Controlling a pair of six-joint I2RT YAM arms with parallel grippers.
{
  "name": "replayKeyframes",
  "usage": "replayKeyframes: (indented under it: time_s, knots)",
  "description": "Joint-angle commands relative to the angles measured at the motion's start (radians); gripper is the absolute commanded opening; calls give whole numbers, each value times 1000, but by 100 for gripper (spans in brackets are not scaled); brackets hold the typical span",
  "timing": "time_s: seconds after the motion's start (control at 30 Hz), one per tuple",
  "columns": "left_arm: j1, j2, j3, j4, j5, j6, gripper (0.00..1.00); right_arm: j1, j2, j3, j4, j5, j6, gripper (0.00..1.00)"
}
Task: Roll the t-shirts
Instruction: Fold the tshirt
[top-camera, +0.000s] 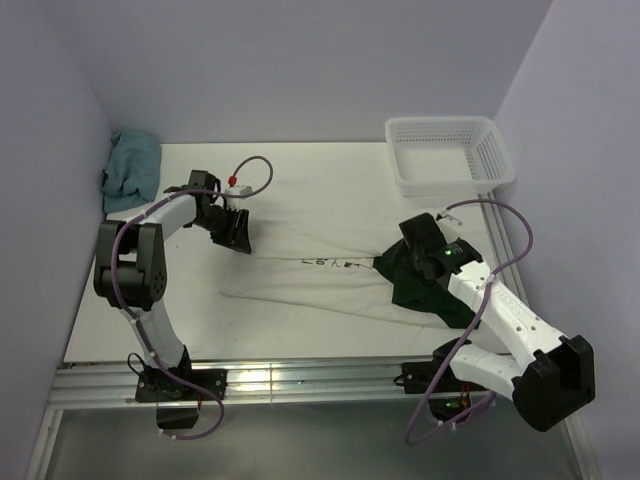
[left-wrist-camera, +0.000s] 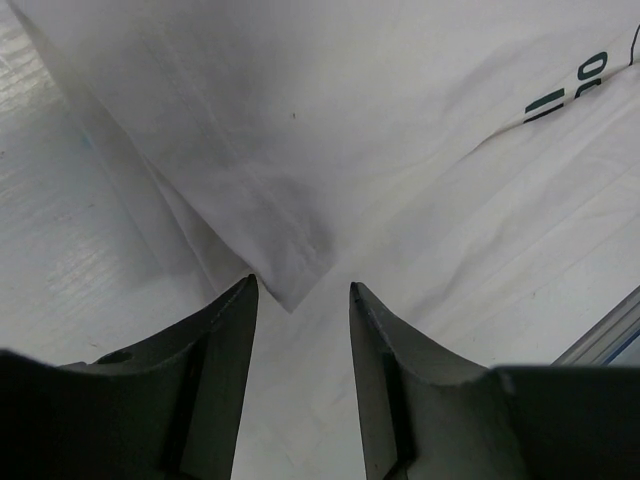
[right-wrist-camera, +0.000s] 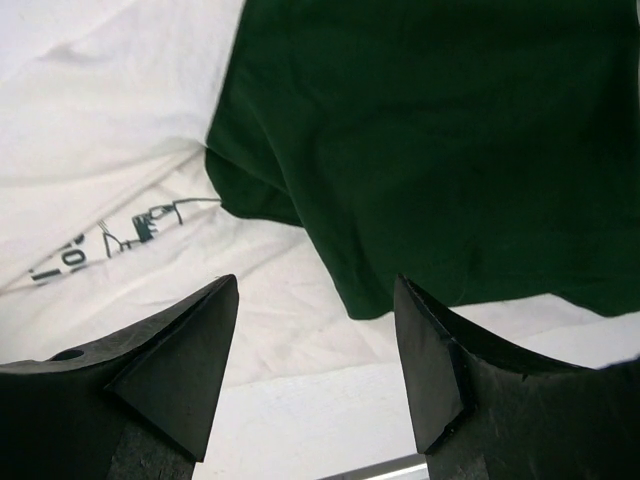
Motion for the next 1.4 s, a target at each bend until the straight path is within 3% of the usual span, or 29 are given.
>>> replayKeyframes:
  time_s: [0.0, 0.27, 0.3, 0.53, 1.17, 1.37]
  knots:
    - [-20, 2, 13, 28, 0, -16, 47, 15, -51, -37, -6, 25, 43, 70]
    - [-29, 16, 12, 35, -20, -21, 35, 25, -154, -131, -3, -4, 71, 71]
    - [-29, 16, 12, 37, -23, -23, 28, 28, -159, -151, 0, -9, 77, 71]
    - [-29, -7, 32, 26, -43, -20, 1, 28, -125, -212, 46, -21, 92, 71]
    - [28, -72, 81, -35, -30, -3, 0, 25, -27, -293, 81, 5, 122, 72]
    - [34, -72, 72, -44, -31, 16, 0, 23, -53, -300, 73, 7, 120, 54]
